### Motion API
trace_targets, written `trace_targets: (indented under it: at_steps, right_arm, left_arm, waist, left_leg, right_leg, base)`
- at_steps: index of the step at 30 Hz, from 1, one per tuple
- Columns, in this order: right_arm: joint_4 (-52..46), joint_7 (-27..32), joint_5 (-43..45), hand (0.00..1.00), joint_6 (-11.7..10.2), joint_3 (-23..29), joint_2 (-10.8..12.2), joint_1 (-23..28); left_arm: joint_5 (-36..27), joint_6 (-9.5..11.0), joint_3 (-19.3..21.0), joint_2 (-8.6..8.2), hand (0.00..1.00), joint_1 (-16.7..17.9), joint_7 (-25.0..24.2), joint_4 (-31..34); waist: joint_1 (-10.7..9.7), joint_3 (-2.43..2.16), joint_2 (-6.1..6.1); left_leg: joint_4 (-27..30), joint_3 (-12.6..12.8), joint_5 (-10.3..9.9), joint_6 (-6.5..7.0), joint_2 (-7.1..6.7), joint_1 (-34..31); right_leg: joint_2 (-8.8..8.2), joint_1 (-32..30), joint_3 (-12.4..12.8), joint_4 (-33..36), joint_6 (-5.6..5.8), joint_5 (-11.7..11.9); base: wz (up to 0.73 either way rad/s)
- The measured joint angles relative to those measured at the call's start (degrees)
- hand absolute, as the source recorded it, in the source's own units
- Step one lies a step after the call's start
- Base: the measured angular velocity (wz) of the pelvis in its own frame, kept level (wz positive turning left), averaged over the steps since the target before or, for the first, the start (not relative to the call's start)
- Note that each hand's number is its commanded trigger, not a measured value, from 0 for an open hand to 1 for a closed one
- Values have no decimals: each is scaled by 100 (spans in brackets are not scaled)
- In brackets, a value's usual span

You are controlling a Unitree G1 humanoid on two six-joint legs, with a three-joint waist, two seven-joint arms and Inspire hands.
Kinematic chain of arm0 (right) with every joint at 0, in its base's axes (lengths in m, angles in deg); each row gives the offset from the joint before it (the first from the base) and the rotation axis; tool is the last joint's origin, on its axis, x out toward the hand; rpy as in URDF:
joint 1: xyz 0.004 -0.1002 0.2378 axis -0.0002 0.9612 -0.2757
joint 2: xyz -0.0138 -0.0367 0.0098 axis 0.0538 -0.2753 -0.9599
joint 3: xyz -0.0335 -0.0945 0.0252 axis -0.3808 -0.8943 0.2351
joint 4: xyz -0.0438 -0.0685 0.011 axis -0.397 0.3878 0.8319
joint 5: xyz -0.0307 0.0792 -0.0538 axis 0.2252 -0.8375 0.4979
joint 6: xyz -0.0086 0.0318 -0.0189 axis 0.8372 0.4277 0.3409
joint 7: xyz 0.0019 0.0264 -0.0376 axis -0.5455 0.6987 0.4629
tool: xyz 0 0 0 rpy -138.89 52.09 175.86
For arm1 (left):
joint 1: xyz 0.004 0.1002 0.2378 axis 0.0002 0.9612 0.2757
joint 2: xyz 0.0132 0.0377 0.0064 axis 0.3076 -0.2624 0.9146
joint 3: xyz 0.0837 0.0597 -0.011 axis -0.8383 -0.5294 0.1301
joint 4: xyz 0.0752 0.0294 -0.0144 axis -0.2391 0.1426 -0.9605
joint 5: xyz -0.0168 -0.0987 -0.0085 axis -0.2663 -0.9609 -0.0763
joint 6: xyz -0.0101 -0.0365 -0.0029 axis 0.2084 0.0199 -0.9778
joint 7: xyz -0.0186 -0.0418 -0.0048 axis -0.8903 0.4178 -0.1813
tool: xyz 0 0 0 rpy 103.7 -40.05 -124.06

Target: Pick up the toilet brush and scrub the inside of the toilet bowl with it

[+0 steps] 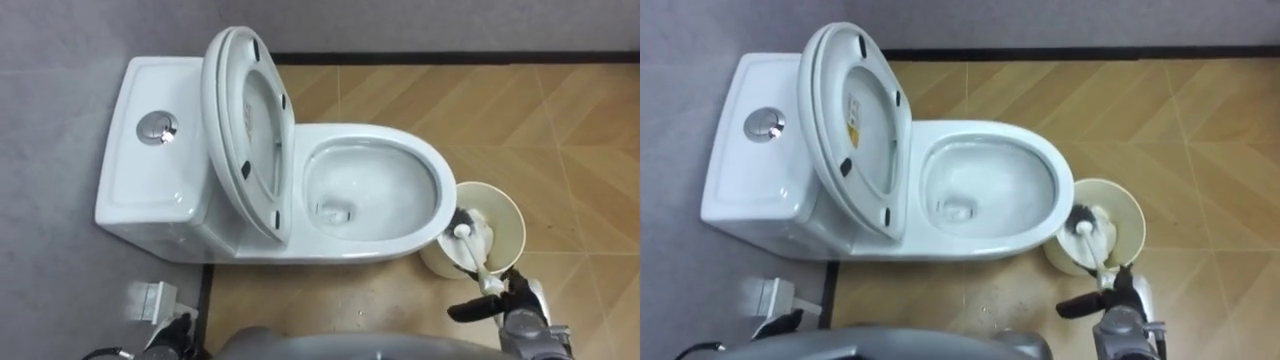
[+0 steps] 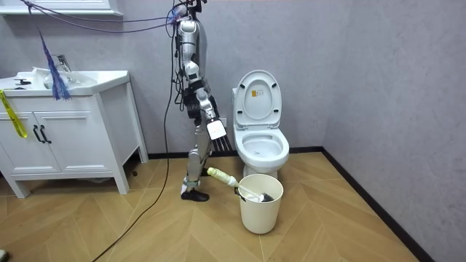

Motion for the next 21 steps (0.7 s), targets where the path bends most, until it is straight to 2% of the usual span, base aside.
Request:
trace_targets:
  at_steps: [5, 9, 14, 17, 19, 21]
  right_arm:
    - [186, 547, -19, 0, -144, 4, -38, -204]
    - [454, 884, -218, 0, -283, 60, -97, -508]
    - [879, 1078, -515, 0, -388, 100, -210, -1056]
    - [929, 1147, -661, 0, -371, 78, -345, -1365]
    - [1111, 1161, -687, 0, -361, -38, -419, -1575]
    - [1096, 1192, -746, 0, -359, -115, -488, -1656]
  left_arm:
    - [-506, 234, -39, 50, 0, -225, 360, -7]
    - [-913, 403, -161, 42, 0, -609, 603, 12]
    - [-1443, 628, -439, -91, 0, -1260, 681, 18]
    - [-1759, 694, -749, -195, 0, -1656, 760, 60]
    - [-1871, 728, -863, -277, 0, -1903, 819, 63]
    - [-2042, 742, -1017, -297, 0, -2016, 898, 156]
  waist:
    - [-11, 22, 3]
    - [-19, 48, 40]
    - [-8, 74, 37]
    - [58, 128, 79]
    - [125, 158, 54]
    - [134, 164, 44]
  left_leg:
    - [215, -20, 5, 49, 15, -556]
    - [411, -106, 77, 108, 3, -1140]
    - [400, -134, 297, 162, -80, -1751]
    - [479, -119, 343, 183, -86, -2121]
    - [533, -102, 403, 185, -87, -2392]
    - [593, -84, 410, 185, -92, -2610]
  right_leg:
    - [-17, -551, 13, 277, 1, -1]
    - [-56, -1139, -40, 548, 1, -3]
    - [-165, -1846, -62, 820, -8, 3]
    - [-210, -2293, -62, 1040, -11, 3]
    - [-222, -2631, -12, 1191, -26, 2]
    - [-248, -2893, 16, 1335, -51, -27]
  base:
    - [1]
    - [9]
    - [8]
    - [-4]
    - [-3]
    - [-2]
